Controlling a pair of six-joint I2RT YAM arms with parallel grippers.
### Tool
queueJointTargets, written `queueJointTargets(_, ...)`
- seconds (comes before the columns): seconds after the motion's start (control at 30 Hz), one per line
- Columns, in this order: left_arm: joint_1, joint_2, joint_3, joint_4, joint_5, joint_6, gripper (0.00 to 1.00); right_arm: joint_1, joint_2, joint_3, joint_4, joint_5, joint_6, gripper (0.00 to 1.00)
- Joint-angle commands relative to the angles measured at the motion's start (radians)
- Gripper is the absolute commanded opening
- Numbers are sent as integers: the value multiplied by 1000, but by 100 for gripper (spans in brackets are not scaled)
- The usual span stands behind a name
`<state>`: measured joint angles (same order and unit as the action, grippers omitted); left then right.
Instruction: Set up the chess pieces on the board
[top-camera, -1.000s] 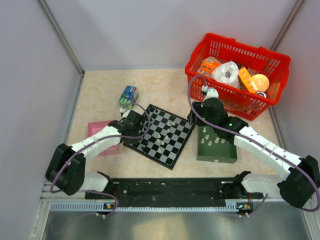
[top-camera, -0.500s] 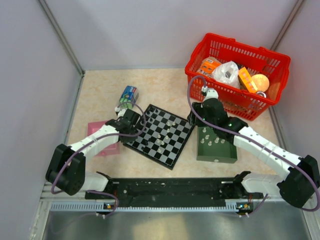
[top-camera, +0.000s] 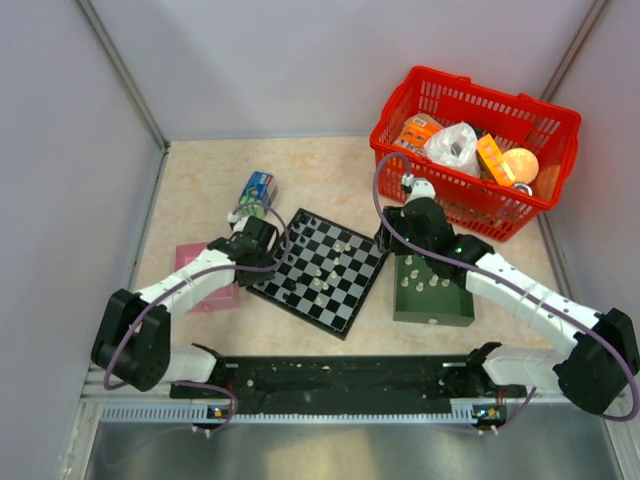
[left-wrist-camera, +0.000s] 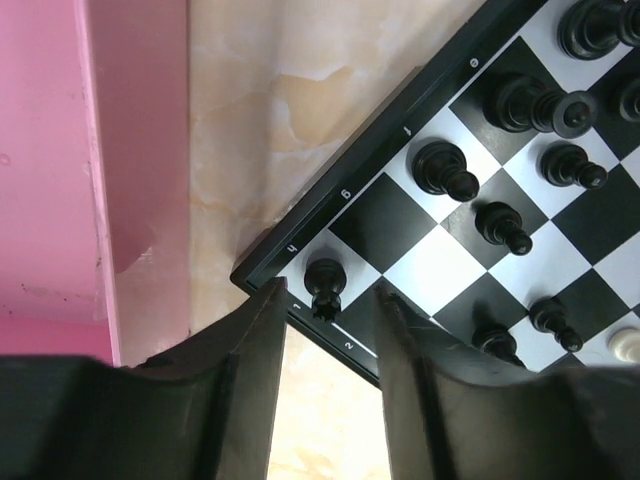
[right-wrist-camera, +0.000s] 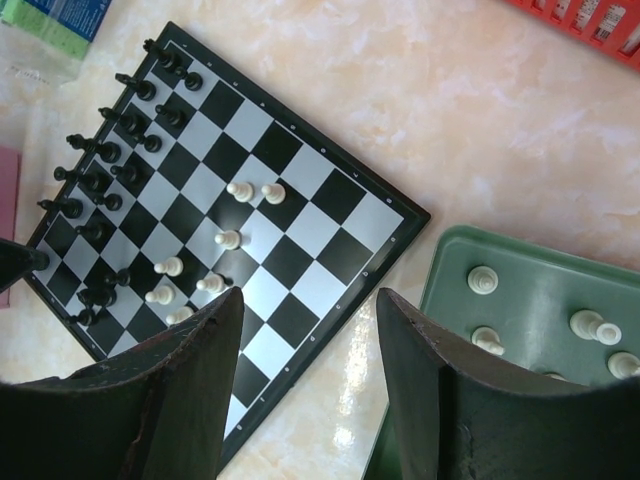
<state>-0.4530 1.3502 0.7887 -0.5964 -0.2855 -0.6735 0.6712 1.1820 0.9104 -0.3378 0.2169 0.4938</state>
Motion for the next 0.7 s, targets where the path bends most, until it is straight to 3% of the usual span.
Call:
queueJointTargets(0.0,2,-62,0,1,-7,3,55,-4,2,13,23,-5,6,56)
queueJointTargets(0.07,4,-77,4,-8,-24,3,67,-4,2,15,25,-8,6,56)
queueJointTargets(0.27,0,-150,55,-57,-26,9,71,-4,4,16,23,-10,5,56)
queueJointTargets(0.67,-105,-158,50,44,189,115,58,-2,4,13,22,-14,14,56)
